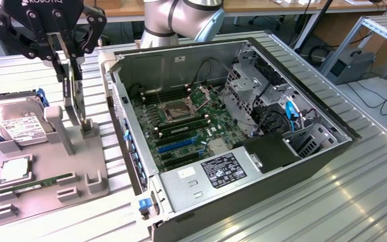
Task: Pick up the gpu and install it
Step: 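Pick up the gpu and move the gpu toward the slot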
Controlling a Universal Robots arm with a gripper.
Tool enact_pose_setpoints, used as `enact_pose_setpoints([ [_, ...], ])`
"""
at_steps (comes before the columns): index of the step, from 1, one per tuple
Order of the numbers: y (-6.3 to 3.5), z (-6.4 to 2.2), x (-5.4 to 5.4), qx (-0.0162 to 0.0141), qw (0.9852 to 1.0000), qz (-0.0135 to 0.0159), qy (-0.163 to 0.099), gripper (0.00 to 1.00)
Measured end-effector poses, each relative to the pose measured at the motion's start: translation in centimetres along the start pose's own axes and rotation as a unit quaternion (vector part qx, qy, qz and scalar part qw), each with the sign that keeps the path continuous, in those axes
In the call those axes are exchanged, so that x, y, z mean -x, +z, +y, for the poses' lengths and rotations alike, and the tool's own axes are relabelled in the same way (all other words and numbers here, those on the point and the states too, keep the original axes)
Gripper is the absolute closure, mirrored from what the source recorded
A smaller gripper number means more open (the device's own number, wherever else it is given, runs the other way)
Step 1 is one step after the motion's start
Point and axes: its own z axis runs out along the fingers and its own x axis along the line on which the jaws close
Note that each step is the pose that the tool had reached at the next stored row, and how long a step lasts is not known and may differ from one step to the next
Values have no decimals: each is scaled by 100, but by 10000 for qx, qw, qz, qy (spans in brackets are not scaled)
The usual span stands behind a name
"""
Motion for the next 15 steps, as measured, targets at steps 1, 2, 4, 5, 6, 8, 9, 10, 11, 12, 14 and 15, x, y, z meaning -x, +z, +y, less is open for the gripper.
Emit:
enact_pose_setpoints([
  [1, 0, 0, 3, 0, 10000, 0, 0, 73],
  [2, 0, 0, 6, 0, 10000, 0, 0, 73],
  [4, 0, 1, 12, 0, 10000, 0, 0, 73],
  [5, 0, 1, 16, 0, 10000, 0, 0, 73],
  [6, 0, 1, 19, 0, 10000, 0, 0, 73],
  [8, 1, 2, 32, 0, 10000, 0, 0, 73],
  [9, 1, 2, 40, 0, 10000, 0, 0, 73],
  [10, 1, 3, 48, 0, 10000, 0, 0, 73],
  [11, 1, 3, 54, 0, 10000, 0, 0, 73],
  [12, 2, 3, 59, 0, 10000, 0, 0, 73],
  [14, 3, 4, 73, 0, 10000, 0, 0, 73],
  [15, 3, 5, 84, 0, 10000, 0, 0, 73],
])
